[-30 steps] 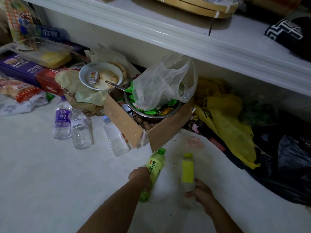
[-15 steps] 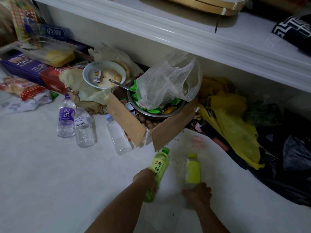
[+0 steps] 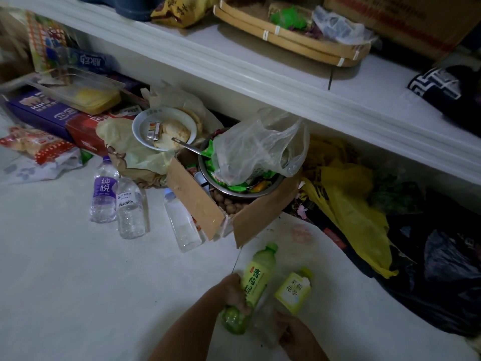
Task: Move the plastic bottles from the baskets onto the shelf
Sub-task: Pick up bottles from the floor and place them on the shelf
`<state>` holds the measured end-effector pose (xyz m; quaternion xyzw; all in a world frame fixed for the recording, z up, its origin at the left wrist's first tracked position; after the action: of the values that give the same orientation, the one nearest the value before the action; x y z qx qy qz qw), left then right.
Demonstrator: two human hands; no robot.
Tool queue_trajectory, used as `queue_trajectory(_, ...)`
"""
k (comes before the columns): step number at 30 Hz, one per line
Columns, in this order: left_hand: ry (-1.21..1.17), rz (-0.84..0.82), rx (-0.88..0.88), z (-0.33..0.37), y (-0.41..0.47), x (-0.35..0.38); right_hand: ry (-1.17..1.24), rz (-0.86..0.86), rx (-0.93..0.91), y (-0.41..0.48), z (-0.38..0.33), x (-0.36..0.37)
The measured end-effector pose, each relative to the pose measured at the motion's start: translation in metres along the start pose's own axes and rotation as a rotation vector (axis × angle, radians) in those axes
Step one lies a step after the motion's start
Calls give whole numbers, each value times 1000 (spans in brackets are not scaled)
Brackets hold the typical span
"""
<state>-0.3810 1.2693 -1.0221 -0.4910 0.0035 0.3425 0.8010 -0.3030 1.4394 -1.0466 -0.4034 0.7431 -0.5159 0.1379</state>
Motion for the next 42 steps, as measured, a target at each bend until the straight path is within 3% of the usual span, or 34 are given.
queue_trajectory(6,-144,126,131,37,-55,-38,-101,-38,-118,-58,-49,12)
queue_trajectory(11,-148,149,214,106,-153,-87,-119,-118,-213,-157,-115,41)
queue_trajectory(15,-114,235,419,180,-257,-139,-122,-167,-277,-262,-177,70)
queue_trajectory(23,-29,271,406,305,-463,-242,-140,-290,-388,-501,-287,138)
queue_trajectory(30,-3,316,601,418,-626,-299,-200,-327,-577,-682,-367,167)
queue_trajectory(36,103,342,680,508,-704,-318,-119,-362,-708,-774,-431,155)
queue_trajectory(42,95,343,780,578,-708,-288,-26,-309,-795,-807,-477,100)
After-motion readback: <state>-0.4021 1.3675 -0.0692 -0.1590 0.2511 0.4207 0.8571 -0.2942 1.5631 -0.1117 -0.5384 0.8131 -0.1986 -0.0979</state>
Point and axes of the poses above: each hand's wrist, its own y-axis towards the middle knuckle, its own x-axis out of the palm, z = x × y, the point moved 4 cm from there along y, towards the middle knuckle, and after that the axes turned 13 degrees about y, right-handed, at the moved point
